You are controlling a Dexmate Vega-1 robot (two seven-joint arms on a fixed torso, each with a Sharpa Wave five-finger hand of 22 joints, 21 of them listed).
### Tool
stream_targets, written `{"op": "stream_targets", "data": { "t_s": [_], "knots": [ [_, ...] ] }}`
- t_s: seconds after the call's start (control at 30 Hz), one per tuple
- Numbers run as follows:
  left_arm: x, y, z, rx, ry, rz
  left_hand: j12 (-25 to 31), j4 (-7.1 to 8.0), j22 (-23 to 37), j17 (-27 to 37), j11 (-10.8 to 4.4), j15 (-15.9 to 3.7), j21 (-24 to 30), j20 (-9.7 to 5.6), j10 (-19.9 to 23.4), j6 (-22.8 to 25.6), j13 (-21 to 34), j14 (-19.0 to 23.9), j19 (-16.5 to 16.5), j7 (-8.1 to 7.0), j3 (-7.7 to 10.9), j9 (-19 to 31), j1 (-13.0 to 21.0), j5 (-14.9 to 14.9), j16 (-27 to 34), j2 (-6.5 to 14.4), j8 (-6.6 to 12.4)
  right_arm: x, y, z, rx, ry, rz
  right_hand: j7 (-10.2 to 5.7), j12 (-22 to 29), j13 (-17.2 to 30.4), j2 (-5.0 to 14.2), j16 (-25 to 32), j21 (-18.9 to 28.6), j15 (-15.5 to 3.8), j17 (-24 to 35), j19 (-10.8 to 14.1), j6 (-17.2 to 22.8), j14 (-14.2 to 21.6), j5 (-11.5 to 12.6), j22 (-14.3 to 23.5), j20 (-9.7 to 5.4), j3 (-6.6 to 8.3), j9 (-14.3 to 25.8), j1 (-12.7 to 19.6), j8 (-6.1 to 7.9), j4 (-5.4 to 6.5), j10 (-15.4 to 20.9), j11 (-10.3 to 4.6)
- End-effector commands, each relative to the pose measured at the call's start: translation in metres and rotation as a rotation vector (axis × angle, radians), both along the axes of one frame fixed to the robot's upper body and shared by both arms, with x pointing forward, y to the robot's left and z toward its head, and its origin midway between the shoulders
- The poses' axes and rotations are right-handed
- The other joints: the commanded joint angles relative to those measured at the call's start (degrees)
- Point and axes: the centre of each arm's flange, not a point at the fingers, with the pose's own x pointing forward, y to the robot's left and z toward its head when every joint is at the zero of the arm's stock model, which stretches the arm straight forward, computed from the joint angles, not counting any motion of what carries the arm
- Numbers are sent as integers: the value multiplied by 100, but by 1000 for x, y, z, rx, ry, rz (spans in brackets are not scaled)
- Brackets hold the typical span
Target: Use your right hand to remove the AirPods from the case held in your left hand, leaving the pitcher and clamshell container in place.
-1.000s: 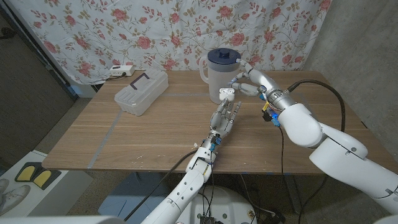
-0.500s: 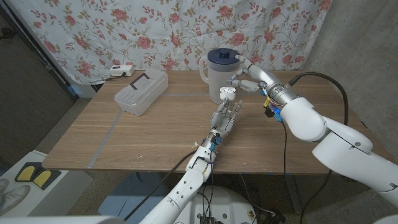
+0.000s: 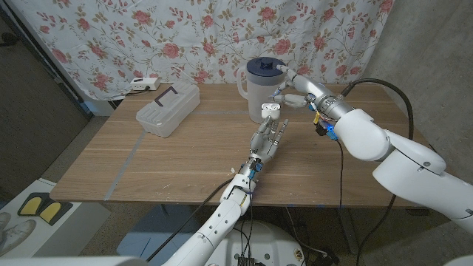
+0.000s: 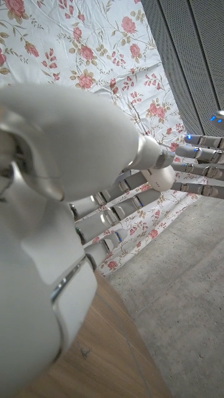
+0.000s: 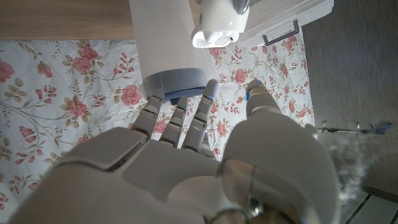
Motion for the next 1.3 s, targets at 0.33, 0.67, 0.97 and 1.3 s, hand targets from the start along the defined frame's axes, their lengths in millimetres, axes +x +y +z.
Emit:
{"op": "stream_targets", "data": {
  "t_s": [0.33,0.67,0.97,1.3],
  "knots": [
    [-1,0,4,-7,-2,-4,-24,38,28,17,-91,-124,15,-33,193,208,1766,180,-5,155,27,190,-61,43,-34,125,328,5,3,2,-85,57,-9,55,-82,-37,53,51,-31,-73,-9,-61,-76,66,51,15,26,13,5,-96,10,82,74,73],
    [-4,-1,6,-7,-4,-2,-41,37,28,23,-94,-123,15,-36,204,218,1778,193,-4,156,21,167,-60,43,-36,122,330,5,2,3,-84,55,-8,78,-138,-63,48,43,-29,-75,-29,-68,-89,42,58,14,33,1,5,-122,10,83,36,75],
    [-5,-3,4,-7,1,-1,-61,31,28,25,-93,-131,15,-32,214,209,1786,200,-4,147,18,161,-54,44,-43,119,334,-3,1,5,-92,40,5,68,-186,-87,43,29,-28,-84,-54,-77,-103,11,69,13,37,4,4,-109,11,63,13,56],
    [-8,-2,4,-6,-3,1,-84,37,29,25,-93,-127,15,-34,220,219,1799,207,-2,154,13,153,-59,44,-55,122,347,-1,3,2,-106,62,11,30,-213,-109,54,25,-26,-57,-71,-85,-89,-12,75,12,52,-5,3,-141,22,75,42,13]
  ]
}}
